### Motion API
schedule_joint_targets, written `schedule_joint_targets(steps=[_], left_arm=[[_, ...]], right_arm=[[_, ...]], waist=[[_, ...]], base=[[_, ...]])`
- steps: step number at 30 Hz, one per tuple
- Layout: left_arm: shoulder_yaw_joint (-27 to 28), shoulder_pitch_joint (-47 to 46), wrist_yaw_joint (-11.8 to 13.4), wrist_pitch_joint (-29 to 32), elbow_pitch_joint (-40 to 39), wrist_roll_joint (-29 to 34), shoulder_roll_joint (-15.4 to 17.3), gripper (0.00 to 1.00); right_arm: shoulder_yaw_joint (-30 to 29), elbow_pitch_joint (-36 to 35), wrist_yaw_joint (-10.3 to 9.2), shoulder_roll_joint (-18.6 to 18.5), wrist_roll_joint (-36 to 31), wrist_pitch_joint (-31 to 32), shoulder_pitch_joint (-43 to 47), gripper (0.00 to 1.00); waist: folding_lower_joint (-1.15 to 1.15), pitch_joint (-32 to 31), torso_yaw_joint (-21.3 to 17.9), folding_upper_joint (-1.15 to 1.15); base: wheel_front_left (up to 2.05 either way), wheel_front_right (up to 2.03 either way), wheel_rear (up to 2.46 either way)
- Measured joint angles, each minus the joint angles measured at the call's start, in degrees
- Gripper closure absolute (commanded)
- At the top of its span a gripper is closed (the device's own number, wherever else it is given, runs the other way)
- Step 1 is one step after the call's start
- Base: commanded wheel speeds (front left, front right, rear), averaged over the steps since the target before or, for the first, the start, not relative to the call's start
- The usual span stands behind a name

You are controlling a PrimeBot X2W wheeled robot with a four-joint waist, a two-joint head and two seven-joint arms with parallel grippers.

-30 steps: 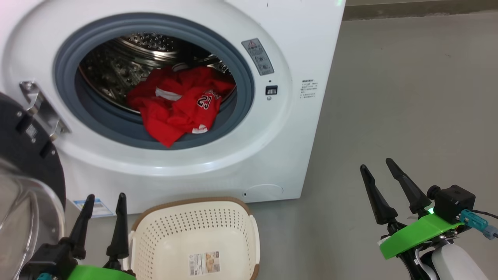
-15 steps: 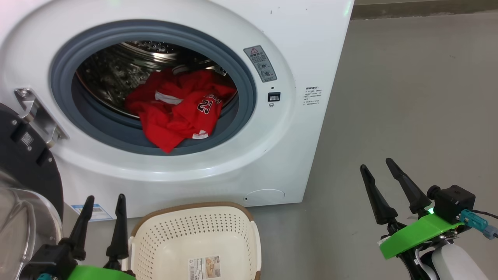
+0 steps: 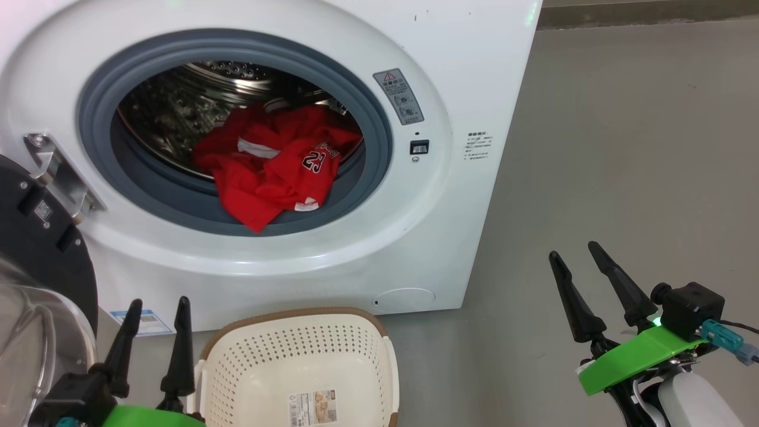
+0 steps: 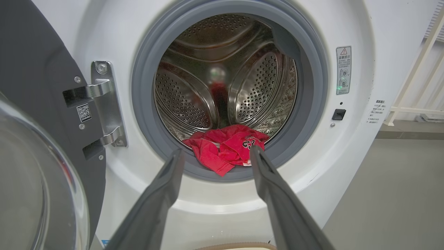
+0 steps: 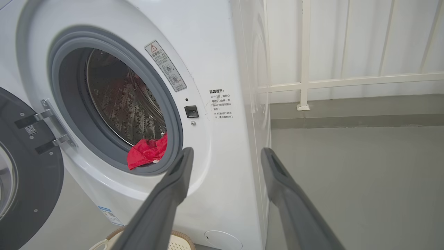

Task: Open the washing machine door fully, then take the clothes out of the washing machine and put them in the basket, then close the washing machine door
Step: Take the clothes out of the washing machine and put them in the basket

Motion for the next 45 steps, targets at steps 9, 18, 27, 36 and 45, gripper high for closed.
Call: schedule_joint_targets(steps=[9,18,27,36,45], left_arm=[[0.29,-0.01,-0.04,0.00,0.08,0.00,-0.37,0.00],[0.51,-0.04,-0.08,0.00,0.23,0.02,-0.43,0.00],[0.68,-0.04,-0.10,0.00,0.25,0.51,-0.62,0.00],[0.78,-0.08,-0.13,0.00,0.25,0.59,-0.79,0.00],[0.91,-0.87,-0.13,0.00,0.23,0.94,-0.77,0.00]], right_arm=[[-0.04,0.07,0.00,0.00,0.00,0.00,0.00,0.00],[-0.21,0.13,0.00,0.01,-0.01,0.00,-0.01,0.00],[-0.42,0.16,0.00,0.31,-0.97,0.00,-0.01,0.00],[-0.51,0.14,0.00,0.40,-1.03,0.00,-0.02,0.00],[-0.62,-0.23,0.00,0.44,-1.03,0.00,-0.18,0.00]], waist=[[0.00,0.29,0.05,0.00],[0.00,0.68,0.06,0.00],[0.00,0.84,-0.17,0.00],[0.00,1.41,-0.43,0.00],[0.00,2.89,-0.94,0.00]], base=[[0.00,0.00,0.00],[0.00,0.00,0.00],[0.00,0.00,0.00],[0.00,0.00,0.00],[0.00,0.00,0.00]])
